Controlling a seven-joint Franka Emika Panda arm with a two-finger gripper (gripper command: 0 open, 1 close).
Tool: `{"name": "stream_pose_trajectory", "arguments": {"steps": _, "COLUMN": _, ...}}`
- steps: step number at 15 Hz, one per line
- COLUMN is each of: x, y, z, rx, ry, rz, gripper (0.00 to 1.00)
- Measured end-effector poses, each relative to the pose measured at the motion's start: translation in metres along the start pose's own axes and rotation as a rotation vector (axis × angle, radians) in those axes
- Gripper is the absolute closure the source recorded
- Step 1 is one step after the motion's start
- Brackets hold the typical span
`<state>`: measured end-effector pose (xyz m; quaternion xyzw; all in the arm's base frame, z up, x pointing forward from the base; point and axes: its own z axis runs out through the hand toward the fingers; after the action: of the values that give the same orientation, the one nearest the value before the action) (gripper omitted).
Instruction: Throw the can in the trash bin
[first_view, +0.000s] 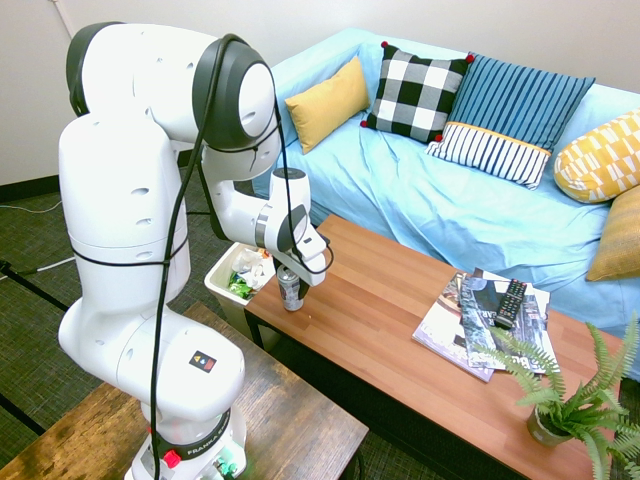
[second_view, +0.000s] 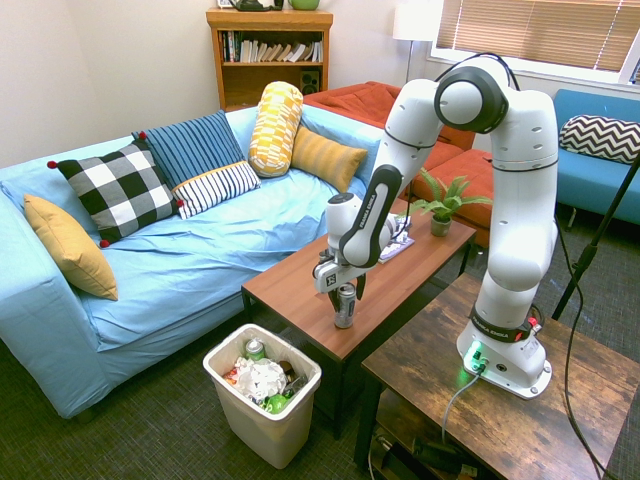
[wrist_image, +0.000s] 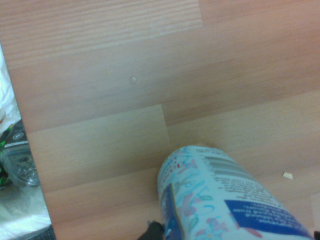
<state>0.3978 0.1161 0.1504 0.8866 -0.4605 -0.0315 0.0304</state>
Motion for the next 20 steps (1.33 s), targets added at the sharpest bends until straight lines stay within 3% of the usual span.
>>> {"name": "stream_pose_trajectory", "arguments": {"steps": 8, "x": -0.002, "y": -0.007, "z": -0.005, "rx": 0.014, "ry": -0.001, "rz": 0.004, "gripper": 1.0}}
{"name": "stream_pose_trajectory", "arguments": {"steps": 11, "x": -0.018, "y": -0.021, "z": -0.016, "rx": 0.025, "ry": 0.015, "rz": -0.038, "gripper": 1.0}}
{"name": "stream_pose_trajectory", "arguments": {"steps": 16, "x": -0.114, "y": -0.087, "z": -0.057, "rx": 0.017, "ry": 0.115, "rz": -0.16, "gripper": 1.0}}
{"name": "stream_pose_trajectory", "arguments": {"steps": 20, "x": -0.187, "y": -0.153, "z": -0.048, "rx": 0.011, "ry": 0.15, "rz": -0.236, "gripper": 1.0}}
